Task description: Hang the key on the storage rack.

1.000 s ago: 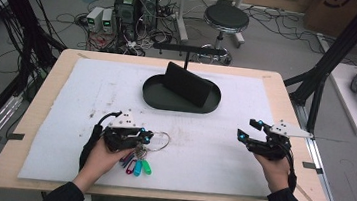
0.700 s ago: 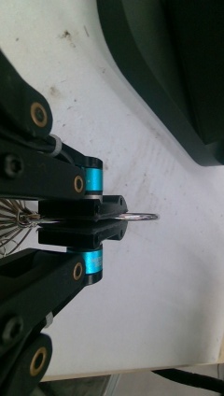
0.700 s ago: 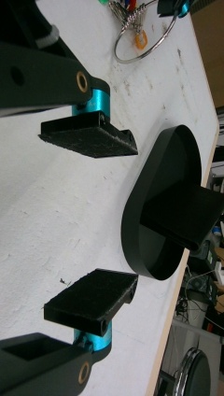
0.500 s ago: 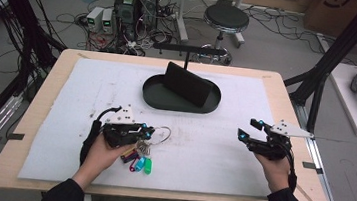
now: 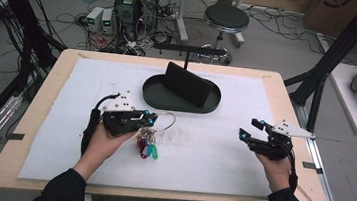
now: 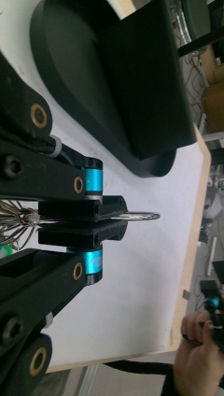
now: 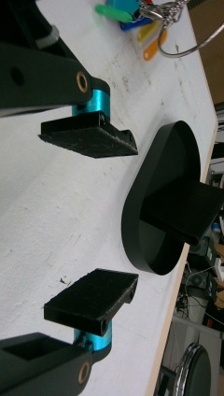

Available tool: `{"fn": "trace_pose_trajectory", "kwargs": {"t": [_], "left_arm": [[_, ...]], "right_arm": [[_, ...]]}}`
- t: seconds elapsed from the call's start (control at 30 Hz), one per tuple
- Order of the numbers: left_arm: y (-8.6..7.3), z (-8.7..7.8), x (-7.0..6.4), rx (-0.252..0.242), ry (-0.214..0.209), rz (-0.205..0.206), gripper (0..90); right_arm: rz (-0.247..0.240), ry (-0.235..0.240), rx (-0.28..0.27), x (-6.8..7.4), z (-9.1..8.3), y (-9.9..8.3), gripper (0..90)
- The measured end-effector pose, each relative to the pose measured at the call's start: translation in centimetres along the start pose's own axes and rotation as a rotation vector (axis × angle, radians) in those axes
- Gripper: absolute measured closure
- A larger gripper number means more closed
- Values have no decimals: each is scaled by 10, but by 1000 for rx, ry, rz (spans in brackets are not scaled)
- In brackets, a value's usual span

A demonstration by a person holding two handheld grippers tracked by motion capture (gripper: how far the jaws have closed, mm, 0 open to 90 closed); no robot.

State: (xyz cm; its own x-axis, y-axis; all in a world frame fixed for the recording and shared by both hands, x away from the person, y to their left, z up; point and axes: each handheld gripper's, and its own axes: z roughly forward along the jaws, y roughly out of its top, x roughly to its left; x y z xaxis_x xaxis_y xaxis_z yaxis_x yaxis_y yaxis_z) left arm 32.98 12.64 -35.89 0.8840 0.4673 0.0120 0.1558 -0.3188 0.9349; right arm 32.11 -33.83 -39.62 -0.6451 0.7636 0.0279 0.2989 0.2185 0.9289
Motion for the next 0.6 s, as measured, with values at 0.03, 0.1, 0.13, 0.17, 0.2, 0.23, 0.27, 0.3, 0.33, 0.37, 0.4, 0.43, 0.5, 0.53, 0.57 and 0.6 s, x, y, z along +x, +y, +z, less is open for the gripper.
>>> {"fn": "trace_pose_trajectory", "kwargs": {"t": [0.03, 0.1, 0.13, 0.17, 0.2, 0.23, 0.27, 0.3, 0.33, 0.37, 0.4, 0.43, 0.5, 0.53, 0.57, 0.6], "left_arm": [[3, -1, 2, -6, 7, 2, 867], [10, -2, 5, -19, 14, 6, 867], [12, -2, 6, -21, 18, 7, 867], [18, -3, 10, -33, 23, 7, 867], [18, -3, 10, -33, 23, 7, 867], [21, -4, 11, -39, 27, 8, 867], [25, -4, 13, -46, 32, 7, 868], [28, -4, 15, -50, 37, 8, 868], [33, -5, 20, -61, 46, 5, 867], [33, -5, 20, -61, 46, 5, 867], [39, -5, 24, -64, 59, 12, 867], [39, -5, 24, -64, 59, 12, 867], [43, -5, 28, -75, 70, 12, 867], [45, -5, 30, -80, 78, 11, 867], [49, -4, 35, -86, 94, 14, 867], [49, -4, 35, -86, 94, 14, 867]], "right_arm": [[2, -2, 0, 0, 0, 0, 335], [1, -2, -2, 0, 0, 0, 335], [-1, -3, -3, -1, 0, 0, 335], [1, -2, -4, -1, 0, 0, 335], [1, -2, -4, -1, 0, 0, 335], [2, -4, -3, -1, -1, 0, 335], [3, -4, -2, -1, 0, 0, 335], [3, -4, -2, -1, 0, 0, 335], [2, -5, -1, -2, 0, 0, 335], [2, -4, -2, -2, -1, 0, 335], [3, -4, -2, -2, -1, 0, 335], [3, -4, -2, -2, -1, 0, 335], [3, -8, -4, -2, -1, -1, 336], [4, -6, -5, -2, -2, -1, 335], [8, -9, -3, -2, -2, -1, 336], [8, -10, -4, -2, -2, -1, 336]]}}
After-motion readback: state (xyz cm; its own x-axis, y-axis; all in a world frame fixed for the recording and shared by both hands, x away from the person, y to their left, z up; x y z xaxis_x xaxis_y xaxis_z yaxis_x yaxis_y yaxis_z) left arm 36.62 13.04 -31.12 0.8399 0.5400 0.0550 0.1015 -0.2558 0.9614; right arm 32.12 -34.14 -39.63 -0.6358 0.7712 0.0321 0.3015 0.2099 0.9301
